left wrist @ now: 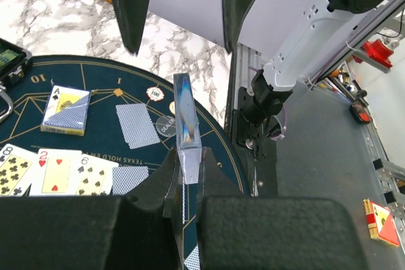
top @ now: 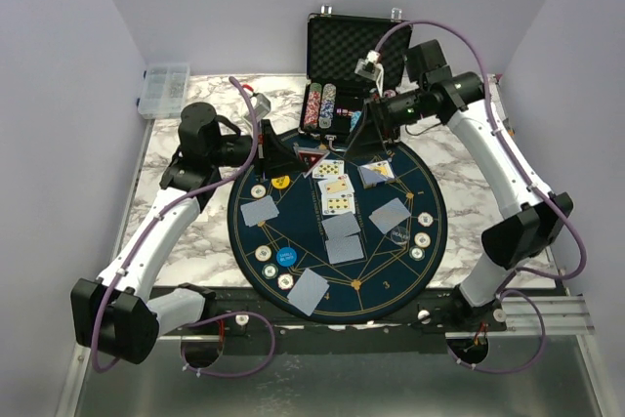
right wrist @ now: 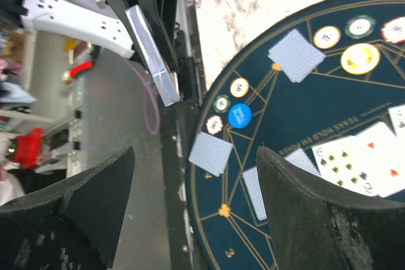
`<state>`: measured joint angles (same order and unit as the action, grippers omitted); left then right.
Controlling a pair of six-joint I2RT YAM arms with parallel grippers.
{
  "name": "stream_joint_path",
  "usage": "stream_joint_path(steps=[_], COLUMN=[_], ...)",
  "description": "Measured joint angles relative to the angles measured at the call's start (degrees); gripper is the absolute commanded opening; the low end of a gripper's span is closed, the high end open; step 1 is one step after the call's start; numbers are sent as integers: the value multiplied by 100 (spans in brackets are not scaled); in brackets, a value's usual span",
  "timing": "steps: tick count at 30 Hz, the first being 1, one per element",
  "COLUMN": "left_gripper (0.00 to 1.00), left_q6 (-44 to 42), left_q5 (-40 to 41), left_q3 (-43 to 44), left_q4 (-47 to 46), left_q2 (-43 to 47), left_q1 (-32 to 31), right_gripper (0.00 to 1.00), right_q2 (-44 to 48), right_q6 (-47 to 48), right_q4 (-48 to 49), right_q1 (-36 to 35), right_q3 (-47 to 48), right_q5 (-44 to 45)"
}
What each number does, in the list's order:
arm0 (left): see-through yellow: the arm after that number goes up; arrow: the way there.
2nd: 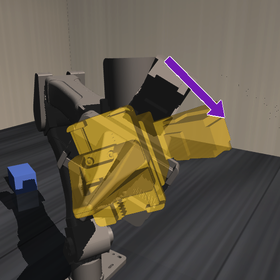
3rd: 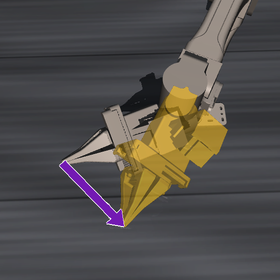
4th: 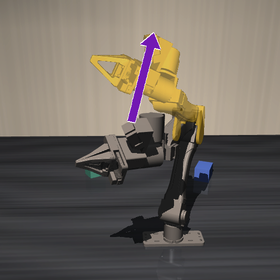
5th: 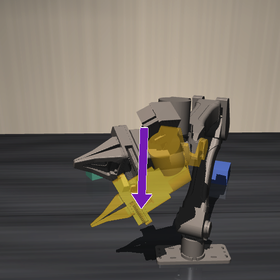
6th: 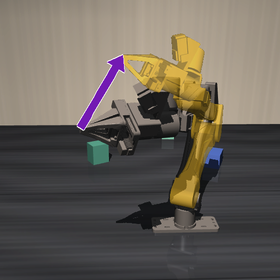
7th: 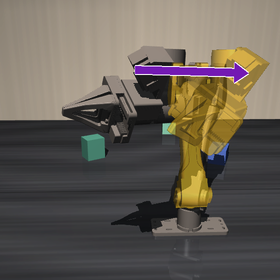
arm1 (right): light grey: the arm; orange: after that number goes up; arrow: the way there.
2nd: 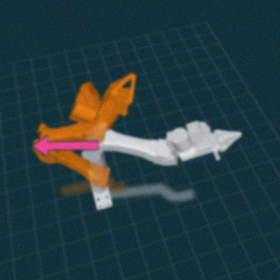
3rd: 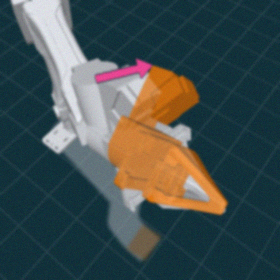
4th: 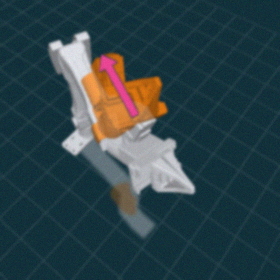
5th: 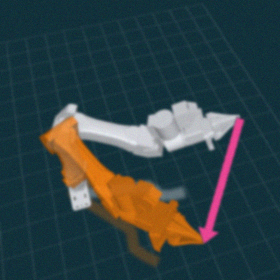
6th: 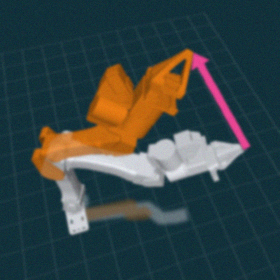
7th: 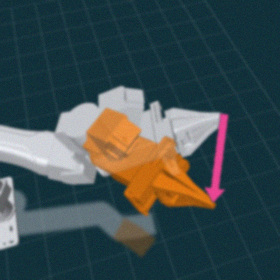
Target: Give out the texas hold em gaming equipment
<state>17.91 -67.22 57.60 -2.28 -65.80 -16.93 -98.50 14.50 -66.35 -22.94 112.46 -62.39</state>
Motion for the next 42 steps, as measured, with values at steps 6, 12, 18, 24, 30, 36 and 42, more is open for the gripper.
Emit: stream_joint_path(steps=[6,12,18,24,30,36,42], left_gripper=[0,0,0,0,0,0,0], left_q6=[485,1552,2514,3298,3600,3711,3755], left_q5=[-66,-46,61,234,339,382,385], left_q3=[-164,-267,-297,-302,-302,-302,-350], left_q4=[-802,-1974,-2933,-3585,-3742,-3770,-3810], left_q2=[2,13,11,-9,-72,-76,-68], left_q1=[-81,-83,-83,-83,-83,-83,-83], right_gripper=[81,79,78,76,69,51,17], right_q2=[951,1974,1939,1733,1565,1558,1550], right_q6=[-1554,-3355,-4776,-5869,-6535,-6618,-6605], right_q4=[2706,5818,7952,9149,9798,9895,9879], right_q1=[-13,-109,-232,-302,-435,-649,-684], right_q3=[-2363,-3799,-3862,-3919,-3956,-3958,-3958], right_q5=[-498,-494,-374,-238,-168,-153,-92])
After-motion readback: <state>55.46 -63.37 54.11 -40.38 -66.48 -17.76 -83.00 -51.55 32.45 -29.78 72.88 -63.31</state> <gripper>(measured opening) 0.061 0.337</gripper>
